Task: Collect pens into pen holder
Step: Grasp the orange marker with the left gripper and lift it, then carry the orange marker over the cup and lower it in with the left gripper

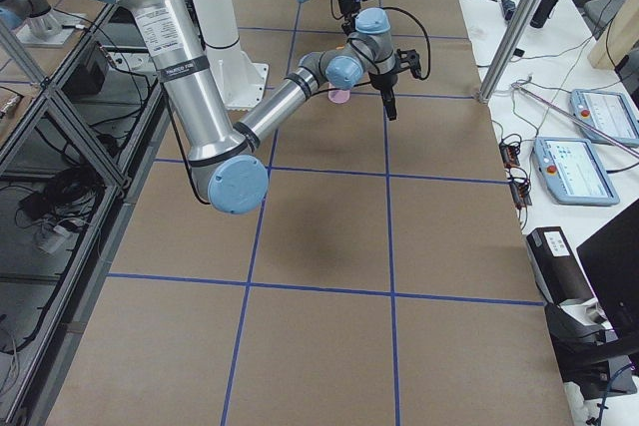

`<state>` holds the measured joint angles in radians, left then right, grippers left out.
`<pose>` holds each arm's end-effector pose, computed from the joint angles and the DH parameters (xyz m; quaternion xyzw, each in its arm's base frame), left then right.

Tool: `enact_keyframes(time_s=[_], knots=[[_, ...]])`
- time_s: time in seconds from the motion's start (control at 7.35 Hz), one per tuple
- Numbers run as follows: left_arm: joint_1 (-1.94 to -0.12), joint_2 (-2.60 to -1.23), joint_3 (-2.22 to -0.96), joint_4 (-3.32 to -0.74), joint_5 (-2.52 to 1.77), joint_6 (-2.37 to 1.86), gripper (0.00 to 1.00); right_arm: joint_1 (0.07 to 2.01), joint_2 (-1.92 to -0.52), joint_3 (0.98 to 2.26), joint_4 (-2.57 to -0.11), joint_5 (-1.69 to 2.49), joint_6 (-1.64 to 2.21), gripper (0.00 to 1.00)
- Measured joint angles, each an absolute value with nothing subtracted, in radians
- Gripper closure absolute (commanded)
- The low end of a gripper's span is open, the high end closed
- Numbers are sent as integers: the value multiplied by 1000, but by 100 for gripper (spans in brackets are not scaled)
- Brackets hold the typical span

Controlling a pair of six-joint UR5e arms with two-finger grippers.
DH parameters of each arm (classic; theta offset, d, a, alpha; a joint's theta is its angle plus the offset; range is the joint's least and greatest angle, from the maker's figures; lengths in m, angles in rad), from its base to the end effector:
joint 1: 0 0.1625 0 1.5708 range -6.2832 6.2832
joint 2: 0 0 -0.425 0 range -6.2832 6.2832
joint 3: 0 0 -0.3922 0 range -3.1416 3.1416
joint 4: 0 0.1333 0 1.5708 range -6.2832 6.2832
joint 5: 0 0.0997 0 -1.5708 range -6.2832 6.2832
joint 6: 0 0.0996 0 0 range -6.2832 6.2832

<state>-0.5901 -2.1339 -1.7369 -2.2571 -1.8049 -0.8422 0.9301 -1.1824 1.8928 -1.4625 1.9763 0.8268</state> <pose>0.4625 -0.4424 0.1771 0.3254 0.5647 0.1280 0.7476 -0.2792 -0.5318 0.2898 0.1658 -0.3983 0.0037 0.9021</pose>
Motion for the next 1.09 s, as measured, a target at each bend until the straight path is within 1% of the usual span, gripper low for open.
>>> enact_keyframes(time_s=[0.41,0.68,0.95,1.09], knots=[[-479,-2131,-1716,-2544,-1610,-730,100,934,-1183,1893,-1461,1976,826,0],[-430,-2138,-1610,-2745,-1520,-663,100,938,-1182,1893,-1461,1977,825,0],[-422,-2145,-1549,-2850,-1503,-615,99,939,-1181,1893,-1461,1977,825,0],[-421,-2149,-1536,-2863,-1501,-609,63,939,-1181,1893,-1460,1977,825,0]])
